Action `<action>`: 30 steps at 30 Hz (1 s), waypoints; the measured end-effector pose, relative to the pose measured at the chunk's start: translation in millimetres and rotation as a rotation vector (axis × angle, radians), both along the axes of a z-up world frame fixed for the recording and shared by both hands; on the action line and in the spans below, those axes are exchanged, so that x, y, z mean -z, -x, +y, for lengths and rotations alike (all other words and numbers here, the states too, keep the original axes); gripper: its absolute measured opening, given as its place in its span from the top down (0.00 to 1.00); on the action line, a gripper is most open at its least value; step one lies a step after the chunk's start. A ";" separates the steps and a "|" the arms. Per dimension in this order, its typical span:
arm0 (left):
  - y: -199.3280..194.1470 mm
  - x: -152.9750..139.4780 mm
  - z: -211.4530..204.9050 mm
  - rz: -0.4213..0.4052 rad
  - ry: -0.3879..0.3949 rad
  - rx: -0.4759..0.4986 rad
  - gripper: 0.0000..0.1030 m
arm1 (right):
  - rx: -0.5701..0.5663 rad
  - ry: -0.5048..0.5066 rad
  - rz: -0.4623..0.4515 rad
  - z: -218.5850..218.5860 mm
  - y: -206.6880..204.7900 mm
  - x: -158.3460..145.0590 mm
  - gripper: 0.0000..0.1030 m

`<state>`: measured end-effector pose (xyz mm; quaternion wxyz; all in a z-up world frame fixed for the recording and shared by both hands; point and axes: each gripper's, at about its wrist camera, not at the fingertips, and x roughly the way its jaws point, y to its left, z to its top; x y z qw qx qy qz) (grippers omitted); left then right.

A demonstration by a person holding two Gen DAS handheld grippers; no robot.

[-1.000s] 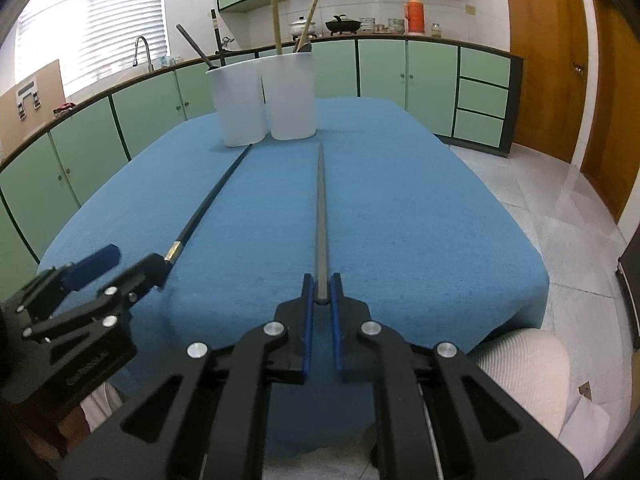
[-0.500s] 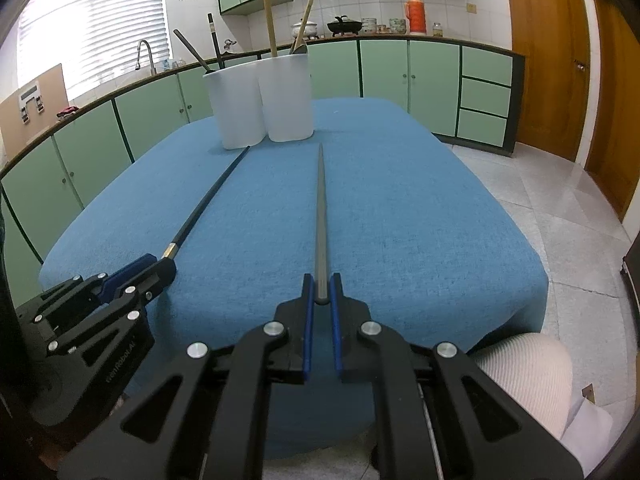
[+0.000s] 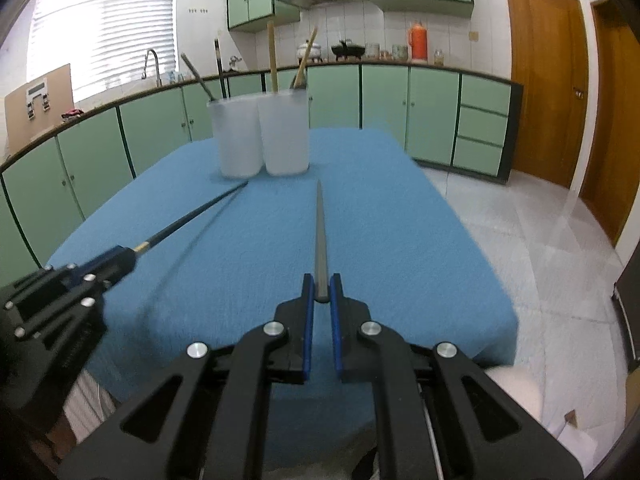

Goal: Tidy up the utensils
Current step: 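Lift both chopsticks and carry them over the white holder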

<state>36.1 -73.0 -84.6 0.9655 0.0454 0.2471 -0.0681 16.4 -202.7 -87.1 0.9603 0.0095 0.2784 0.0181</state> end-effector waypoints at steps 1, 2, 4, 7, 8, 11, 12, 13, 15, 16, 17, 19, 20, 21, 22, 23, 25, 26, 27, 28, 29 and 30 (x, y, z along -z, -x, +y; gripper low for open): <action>1.6 -5.3 1.1 -0.013 0.002 0.001 0.94 | -0.004 0.002 -0.016 -1.7 1.0 -6.9 0.93; 3.6 -11.8 2.1 -0.031 0.002 0.001 0.94 | -0.009 0.003 -0.033 -3.2 1.9 -14.2 0.93; 7.4 -27.6 4.3 -0.073 -0.001 0.004 0.94 | -0.022 0.005 -0.067 -6.2 3.5 -30.3 0.94; 10.1 -48.3 8.4 -0.117 0.006 0.012 0.94 | -0.040 0.009 -0.112 -10.7 5.3 -53.6 0.94; 10.0 -55.6 9.9 -0.133 0.009 0.013 0.94 | -0.049 0.011 -0.127 -12.5 4.7 -62.3 0.94; 6.8 -77.2 14.1 -0.169 0.017 0.020 0.94 | -0.074 0.006 -0.152 -18.6 0.5 -83.5 0.94; 5.2 -84.6 15.3 -0.176 0.021 0.029 0.94 | -0.083 0.001 -0.156 -20.1 -1.5 -90.0 0.94; 3.5 -89.8 15.7 -0.181 0.024 0.034 0.94 | -0.097 -0.007 -0.161 -22.2 -4.3 -97.8 0.94; -1.8 -103.1 18.5 -0.187 0.040 0.050 0.94 | -0.124 -0.023 -0.168 -25.9 -10.4 -112.5 0.94; -3.9 -107.2 19.2 -0.187 0.048 0.056 0.94 | -0.132 -0.027 -0.169 -27.3 -12.7 -117.7 0.94; -6.5 -113.1 20.9 -0.187 0.060 0.065 0.94 | -0.146 -0.031 -0.171 -28.7 -16.1 -124.4 0.94; -10.9 -121.5 22.5 -0.183 0.075 0.079 0.94 | -0.167 -0.043 -0.161 -30.3 -23.5 -135.0 0.94; -14.3 -126.4 23.1 -0.181 0.081 0.085 0.94 | -0.180 -0.049 -0.155 -30.9 -27.6 -140.2 0.94; -18.0 -131.7 23.9 -0.181 0.085 0.092 0.94 | -0.194 -0.058 -0.153 -32.1 -32.0 -146.2 0.94; -20.2 -134.2 23.9 -0.182 0.086 0.094 0.94 | -0.203 -0.061 -0.153 -32.5 -34.2 -150.3 0.94; -23.2 -138.3 24.2 -0.183 0.089 0.096 0.94 | -0.212 -0.065 -0.152 -33.4 -38.0 -155.6 0.94; -29.2 -145.3 25.2 -0.182 0.097 0.107 0.94 | -0.231 -0.077 -0.144 -35.7 -44.7 -163.0 0.94; -31.8 -148.3 25.1 -0.182 0.100 0.111 0.94 | -0.239 -0.081 -0.139 -35.6 -48.5 -166.7 0.94; -35.1 -152.2 24.8 -0.183 0.102 0.116 0.94 | -0.248 -0.079 -0.136 -35.5 -52.9 -172.0 0.94; -37.8 -153.6 24.8 -0.183 0.102 0.119 0.94 | -0.254 -0.074 -0.137 -33.9 -55.0 -175.7 0.94; -40.3 -156.8 24.3 -0.186 0.102 0.123 0.94 | -0.262 -0.066 -0.138 -32.4 -58.0 -180.5 0.94; -42.6 -160.0 23.6 -0.189 0.102 0.129 0.94 | -0.272 -0.060 -0.139 -30.6 -60.4 -185.4 0.94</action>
